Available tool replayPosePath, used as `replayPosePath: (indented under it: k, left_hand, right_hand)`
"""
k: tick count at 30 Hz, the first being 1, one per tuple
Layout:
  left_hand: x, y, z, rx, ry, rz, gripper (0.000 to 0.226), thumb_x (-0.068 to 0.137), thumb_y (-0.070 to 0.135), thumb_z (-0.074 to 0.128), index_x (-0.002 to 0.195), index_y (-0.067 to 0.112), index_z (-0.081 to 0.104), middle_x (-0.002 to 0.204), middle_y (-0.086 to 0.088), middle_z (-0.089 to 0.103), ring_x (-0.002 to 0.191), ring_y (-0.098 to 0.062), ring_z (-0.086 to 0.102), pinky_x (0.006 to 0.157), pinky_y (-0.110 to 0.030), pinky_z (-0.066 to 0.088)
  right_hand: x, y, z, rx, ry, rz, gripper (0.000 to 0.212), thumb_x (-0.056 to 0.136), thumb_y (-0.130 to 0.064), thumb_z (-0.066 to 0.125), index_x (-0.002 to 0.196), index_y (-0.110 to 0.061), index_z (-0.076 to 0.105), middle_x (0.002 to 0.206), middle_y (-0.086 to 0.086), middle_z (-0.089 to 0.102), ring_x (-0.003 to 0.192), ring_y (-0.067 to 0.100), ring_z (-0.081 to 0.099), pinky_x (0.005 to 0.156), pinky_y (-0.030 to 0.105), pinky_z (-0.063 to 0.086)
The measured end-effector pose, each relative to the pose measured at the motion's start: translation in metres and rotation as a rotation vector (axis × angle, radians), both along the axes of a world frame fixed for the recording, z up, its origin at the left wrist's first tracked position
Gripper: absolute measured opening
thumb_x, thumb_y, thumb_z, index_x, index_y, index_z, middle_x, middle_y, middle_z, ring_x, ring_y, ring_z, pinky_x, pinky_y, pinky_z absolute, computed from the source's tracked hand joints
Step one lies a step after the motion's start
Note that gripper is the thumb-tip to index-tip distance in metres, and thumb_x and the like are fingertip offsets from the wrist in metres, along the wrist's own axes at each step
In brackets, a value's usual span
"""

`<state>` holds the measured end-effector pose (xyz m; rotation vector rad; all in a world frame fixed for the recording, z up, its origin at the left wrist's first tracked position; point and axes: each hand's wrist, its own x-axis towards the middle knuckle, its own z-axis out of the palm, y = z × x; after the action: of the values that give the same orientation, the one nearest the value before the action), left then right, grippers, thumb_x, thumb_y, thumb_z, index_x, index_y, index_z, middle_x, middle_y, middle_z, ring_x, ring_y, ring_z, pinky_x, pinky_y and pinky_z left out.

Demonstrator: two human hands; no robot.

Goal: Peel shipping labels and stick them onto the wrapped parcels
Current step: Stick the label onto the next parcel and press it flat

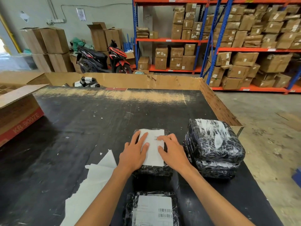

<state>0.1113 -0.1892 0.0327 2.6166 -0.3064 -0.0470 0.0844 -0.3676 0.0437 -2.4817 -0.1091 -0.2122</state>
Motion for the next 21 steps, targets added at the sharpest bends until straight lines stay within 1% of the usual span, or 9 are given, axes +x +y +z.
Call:
replayPosePath:
  k: [1, 3, 7, 11, 13, 15, 17, 18, 21]
  left_hand:
    - [0.002, 0.0, 0.001, 0.005, 0.01, 0.005, 0.054, 0.1, 0.059, 0.017, 0.152, 0.048, 0.013, 0.162, 0.02, 0.002, 0.138, -0.041, 0.03, 0.099, -0.062, 0.041]
    - [0.008, 0.0, 0.003, 0.005, 0.032, 0.008, 0.053, 0.1, 0.056, 0.017, 0.153, 0.046, 0.013, 0.161, 0.019, 0.004, 0.135, -0.042, 0.033, 0.099, -0.061, 0.041]
    - [0.015, -0.004, 0.008, -0.026, 0.043, 0.069, 0.051, 0.103, 0.05, 0.018, 0.153, 0.041, 0.019, 0.158, 0.014, 0.01, 0.13, -0.039, 0.039, 0.099, -0.056, 0.042]
    - [0.011, -0.01, 0.007, -0.035, 0.017, 0.132, 0.051, 0.102, 0.051, 0.018, 0.152, 0.041, 0.02, 0.159, 0.013, 0.012, 0.132, -0.04, 0.039, 0.097, -0.06, 0.043]
    - [0.01, -0.008, 0.006, -0.043, 0.012, 0.137, 0.053, 0.101, 0.052, 0.018, 0.152, 0.04, 0.018, 0.16, 0.012, 0.011, 0.133, -0.042, 0.039, 0.098, -0.062, 0.043]
    - [0.01, -0.008, 0.004, -0.046, 0.011, 0.139, 0.053, 0.101, 0.053, 0.018, 0.153, 0.04, 0.018, 0.162, 0.011, 0.009, 0.135, -0.041, 0.038, 0.099, -0.062, 0.042]
    - [0.011, -0.008, 0.002, -0.056, 0.009, 0.15, 0.051, 0.101, 0.054, 0.019, 0.151, 0.044, 0.022, 0.163, 0.013, 0.006, 0.14, -0.038, 0.03, 0.098, -0.061, 0.043]
    - [0.011, -0.008, 0.002, -0.058, -0.005, 0.146, 0.048, 0.102, 0.053, 0.02, 0.149, 0.047, 0.026, 0.163, 0.013, 0.004, 0.142, -0.035, 0.025, 0.097, -0.058, 0.044]
    - [0.01, -0.01, 0.001, -0.006, -0.077, 0.091, 0.042, 0.103, 0.048, 0.022, 0.143, 0.053, 0.036, 0.164, 0.014, 0.003, 0.141, -0.028, 0.02, 0.091, -0.051, 0.049]
  right_hand:
    - [0.002, 0.0, 0.0, -0.029, 0.019, 0.01, 0.04, 0.099, -0.03, 0.05, 0.139, -0.032, 0.049, 0.11, -0.008, 0.041, 0.064, 0.011, 0.054, 0.067, 0.032, 0.043]
    - [0.006, 0.001, 0.002, -0.098, 0.066, 0.019, 0.048, 0.099, -0.033, 0.044, 0.146, -0.036, 0.041, 0.113, -0.005, 0.039, 0.073, 0.021, 0.058, 0.066, 0.034, 0.044]
    - [0.014, 0.006, 0.006, -0.244, 0.142, -0.013, 0.055, 0.098, -0.037, 0.034, 0.153, -0.041, 0.028, 0.128, 0.004, 0.038, 0.085, 0.036, 0.06, 0.076, 0.04, 0.051]
    - [0.021, 0.01, 0.004, -0.267, 0.178, -0.07, 0.061, 0.101, -0.041, 0.032, 0.158, -0.024, 0.017, 0.143, 0.012, 0.034, 0.097, 0.042, 0.06, 0.074, 0.042, 0.046]
    - [0.024, 0.009, 0.005, -0.242, 0.221, -0.093, 0.066, 0.102, -0.043, 0.033, 0.159, -0.016, 0.012, 0.152, 0.013, 0.028, 0.109, 0.046, 0.057, 0.08, 0.044, 0.046]
    - [0.027, 0.006, 0.007, -0.217, 0.25, -0.09, 0.069, 0.103, -0.043, 0.034, 0.159, -0.011, 0.009, 0.156, 0.014, 0.026, 0.115, 0.047, 0.054, 0.09, 0.048, 0.048]
    - [0.026, 0.004, 0.009, -0.193, 0.256, -0.063, 0.07, 0.104, -0.043, 0.034, 0.16, -0.011, 0.007, 0.154, 0.014, 0.028, 0.113, 0.045, 0.056, 0.095, 0.05, 0.048]
    - [0.026, 0.003, 0.009, -0.185, 0.257, -0.038, 0.068, 0.104, -0.043, 0.033, 0.16, -0.014, 0.007, 0.151, 0.013, 0.03, 0.11, 0.044, 0.057, 0.094, 0.049, 0.048]
    - [0.024, -0.002, 0.01, -0.18, 0.263, 0.047, 0.058, 0.105, -0.042, 0.031, 0.159, -0.035, 0.013, 0.137, 0.012, 0.036, 0.097, 0.04, 0.058, 0.087, 0.044, 0.052]
